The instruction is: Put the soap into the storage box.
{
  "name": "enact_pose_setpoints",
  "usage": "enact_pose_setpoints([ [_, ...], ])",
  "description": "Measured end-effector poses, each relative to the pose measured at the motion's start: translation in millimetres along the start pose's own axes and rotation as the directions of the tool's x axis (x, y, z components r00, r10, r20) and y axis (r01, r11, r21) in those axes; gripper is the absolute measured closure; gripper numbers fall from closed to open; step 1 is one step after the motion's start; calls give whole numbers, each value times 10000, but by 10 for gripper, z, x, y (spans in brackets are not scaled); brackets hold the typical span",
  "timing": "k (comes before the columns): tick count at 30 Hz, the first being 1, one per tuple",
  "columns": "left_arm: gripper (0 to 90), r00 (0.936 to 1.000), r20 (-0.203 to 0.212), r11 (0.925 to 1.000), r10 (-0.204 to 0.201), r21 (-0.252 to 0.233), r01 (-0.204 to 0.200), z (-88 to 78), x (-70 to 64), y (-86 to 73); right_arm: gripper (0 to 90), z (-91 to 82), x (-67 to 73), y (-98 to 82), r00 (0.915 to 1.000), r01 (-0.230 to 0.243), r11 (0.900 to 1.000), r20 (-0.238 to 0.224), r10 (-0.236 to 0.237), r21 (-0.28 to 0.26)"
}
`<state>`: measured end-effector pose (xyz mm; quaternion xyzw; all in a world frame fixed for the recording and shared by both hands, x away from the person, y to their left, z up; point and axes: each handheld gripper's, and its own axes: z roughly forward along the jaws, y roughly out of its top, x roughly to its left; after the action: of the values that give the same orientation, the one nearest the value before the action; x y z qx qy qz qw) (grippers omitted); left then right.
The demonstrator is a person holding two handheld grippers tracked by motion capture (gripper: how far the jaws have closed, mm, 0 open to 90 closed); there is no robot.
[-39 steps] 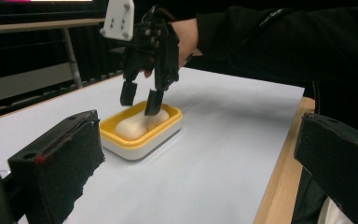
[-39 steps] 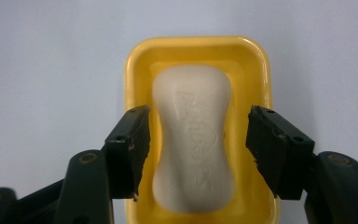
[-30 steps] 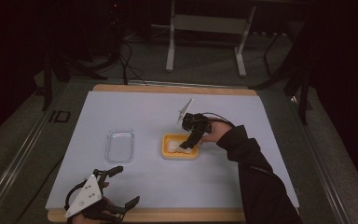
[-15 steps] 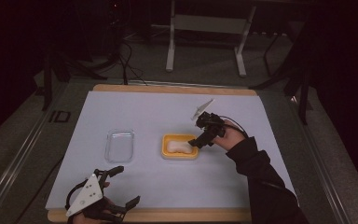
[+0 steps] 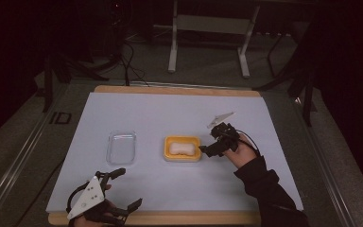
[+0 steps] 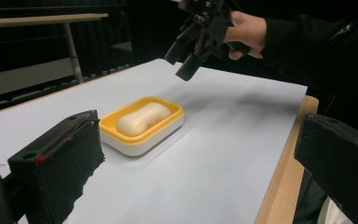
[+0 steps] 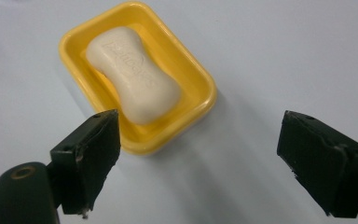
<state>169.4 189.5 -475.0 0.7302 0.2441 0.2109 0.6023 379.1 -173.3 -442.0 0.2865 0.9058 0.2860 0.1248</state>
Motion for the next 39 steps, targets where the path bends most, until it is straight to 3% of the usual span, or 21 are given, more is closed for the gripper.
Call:
enact_pose_setpoints([
  [2, 11, 10000, -4, 10000, 14, 3, -14, 1, -2, 0, 131, -16, -7, -81, 9998, -182, 9996, 11, 183, -221],
  [5, 12, 10000, 7, 10000, 32, 3, -32, 4, -4, 0, 131, -62, 5, -186, 9982, -346, 9982, 470, 370, -495],
  [9, 11, 10000, -19, 10000, 46, 35, -45, 4, -5, 0, 131, -127, 18, -315, 9951, -681, 9956, 676, 724, -644],
  [13, 11, 10000, -3, 9999, 82, 58, -82, 1, -11, 1, 133, -211, 59, -442, 9913, -1054, 9910, 708, 1113, -824],
  [20, 11, 10000, 30, 9999, 94, 57, -95, 2, -21, 3, 135, -313, 178, -623, 9864, -1230, 9856, 950, 1343, -1159],
  [23, 11, 10000, 48, 10000, 84, 51, -84, -2, -20, 3, 135, -364, 226, -691, 9851, -1375, 9804, 833, 1502, -1410],
  [32, 11, 9999, 58, 9999, 89, 90, -90, 5, -25, 5, 135, -441, 302, -887, 9817, -1487, 9777, 973, 1640, -1481],
  [36, 11, 9999, 75, 9999, 124, 107, -125, 10, -25, 6, 135, -473, 316, -960, 9752, -1891, 9666, 819, 2055, -1732],
  [39, 11, 9998, 99, 9998, 170, 123, -171, 13, -34, 7, 134, -465, 342, -1003, 9749, -1820, 9690, 977, 1999, -1669],
])
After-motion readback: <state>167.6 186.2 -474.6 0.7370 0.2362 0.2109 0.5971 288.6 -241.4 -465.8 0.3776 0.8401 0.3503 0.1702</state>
